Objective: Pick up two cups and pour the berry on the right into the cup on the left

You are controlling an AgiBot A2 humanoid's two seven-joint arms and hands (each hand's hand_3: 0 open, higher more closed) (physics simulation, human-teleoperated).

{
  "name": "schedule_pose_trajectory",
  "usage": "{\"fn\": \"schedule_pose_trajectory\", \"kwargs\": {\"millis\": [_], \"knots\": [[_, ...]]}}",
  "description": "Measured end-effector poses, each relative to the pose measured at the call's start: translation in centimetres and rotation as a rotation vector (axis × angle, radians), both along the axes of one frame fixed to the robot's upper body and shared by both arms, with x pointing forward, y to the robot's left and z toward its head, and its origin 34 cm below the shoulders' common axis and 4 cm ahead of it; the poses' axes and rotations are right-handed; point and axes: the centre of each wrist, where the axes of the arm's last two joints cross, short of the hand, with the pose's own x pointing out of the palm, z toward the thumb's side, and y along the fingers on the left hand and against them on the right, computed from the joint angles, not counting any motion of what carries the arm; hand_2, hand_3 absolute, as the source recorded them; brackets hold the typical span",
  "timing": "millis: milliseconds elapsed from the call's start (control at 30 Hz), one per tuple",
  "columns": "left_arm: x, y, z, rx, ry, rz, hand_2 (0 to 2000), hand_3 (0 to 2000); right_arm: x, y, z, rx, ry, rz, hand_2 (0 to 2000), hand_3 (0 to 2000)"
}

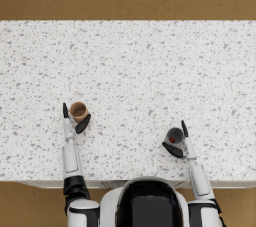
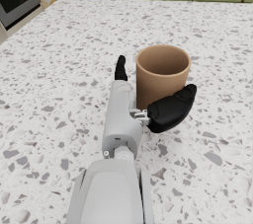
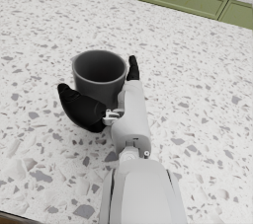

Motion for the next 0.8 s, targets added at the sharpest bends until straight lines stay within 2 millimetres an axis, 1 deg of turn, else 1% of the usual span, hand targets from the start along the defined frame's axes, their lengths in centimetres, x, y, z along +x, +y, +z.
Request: {"fn": "schedule_pose_trajectory", "kwargs": {"millis": [267, 433, 600, 633, 667, 733, 800], "knots": [[0.8, -0.5, 0.0, -0.001, 0.002, -0.006, 0, 0, 0.3, 0.2, -0.7, 0.015, 0.022, 0.003, 0, 0], [2.3, -0.5, 0.1, -0.008, 0.011, -0.011, 0, 0, 0.7, 0.3, -0.8, 0.025, 0.022, -0.01, 0, 0], [3.8, -0.2, 0.3, -0.013, 0.023, -0.025, 0, 0, 1.0, 0.5, 0.0, 0.041, -0.008, -0.014, 0, 0], [3.8, -0.2, 0.3, -0.008, 0.025, -0.024, 1361, 327, 1.0, 0.5, 0.2, 0.044, -0.013, -0.015, 1361, 327], [3.8, -0.1, 0.3, -0.003, 0.027, -0.033, 2000, 653, 1.0, 0.5, 0.3, 0.051, -0.009, 0.034, 2000, 653], [3.5, 0.1, 0.3, 0.015, 0.031, -0.045, 2000, 1280, 1.0, 0.5, 0.4, 0.064, 0.007, 0.137, 2000, 1280], [3.2, 0.0, 0.3, 0.035, 0.029, -0.056, 2000, 1280, 1.0, 0.5, 0.6, 0.071, 0.006, 0.173, 2000, 1280]]}}
